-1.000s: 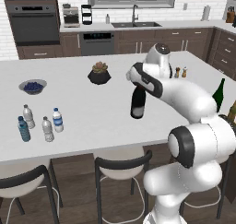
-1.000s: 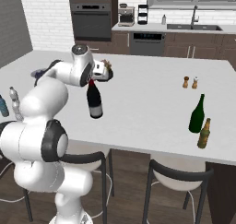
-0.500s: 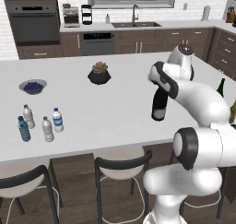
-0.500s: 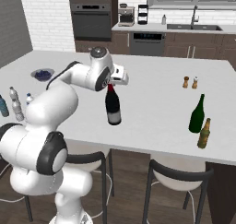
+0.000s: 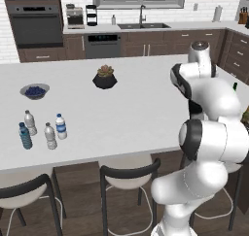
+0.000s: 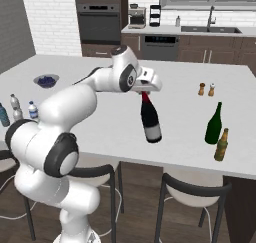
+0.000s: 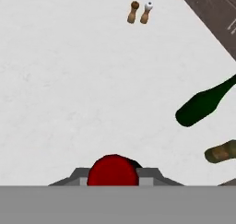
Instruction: Move the plastic bottles in the middle to the plastics group, and the glass bottles in the middle to the glass group.
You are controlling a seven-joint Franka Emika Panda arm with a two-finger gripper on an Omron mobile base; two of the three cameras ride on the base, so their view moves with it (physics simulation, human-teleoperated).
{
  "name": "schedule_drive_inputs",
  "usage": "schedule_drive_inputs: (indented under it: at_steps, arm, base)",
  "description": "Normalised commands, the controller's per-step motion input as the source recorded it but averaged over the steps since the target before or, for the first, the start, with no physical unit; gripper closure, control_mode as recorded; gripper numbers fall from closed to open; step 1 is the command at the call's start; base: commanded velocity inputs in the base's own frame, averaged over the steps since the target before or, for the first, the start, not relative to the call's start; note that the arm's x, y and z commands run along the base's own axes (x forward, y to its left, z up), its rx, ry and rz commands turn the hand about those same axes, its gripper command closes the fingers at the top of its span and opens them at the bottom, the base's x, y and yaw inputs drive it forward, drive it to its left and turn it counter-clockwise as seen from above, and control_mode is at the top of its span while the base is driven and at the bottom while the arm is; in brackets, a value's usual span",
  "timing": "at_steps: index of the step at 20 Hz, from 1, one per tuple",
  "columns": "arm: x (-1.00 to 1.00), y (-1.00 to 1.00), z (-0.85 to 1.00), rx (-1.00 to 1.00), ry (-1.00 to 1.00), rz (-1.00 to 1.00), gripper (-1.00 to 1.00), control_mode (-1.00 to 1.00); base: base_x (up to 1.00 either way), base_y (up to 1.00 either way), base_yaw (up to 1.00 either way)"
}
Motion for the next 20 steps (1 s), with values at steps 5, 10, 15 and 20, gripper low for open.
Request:
schedule_drive_inputs:
  at_steps: [5,10,15,20]
  arm:
    - [0.03,-0.89,0.00,-0.16,0.01,-0.29,1.00,-1.00]
    - [0.00,-0.89,0.00,-0.06,0.00,-0.17,1.00,-1.00]
    - [0.09,-0.75,-0.04,0.01,-0.03,-0.02,1.00,-1.00]
    - [0.24,-0.45,-0.06,0.05,-0.08,0.00,1.00,-1.00]
  base:
    - [0.00,0.00,0.00]
    - [0.00,0.00,0.00]
    - [0.00,0.00,0.00]
    - [0.00,0.00,0.00]
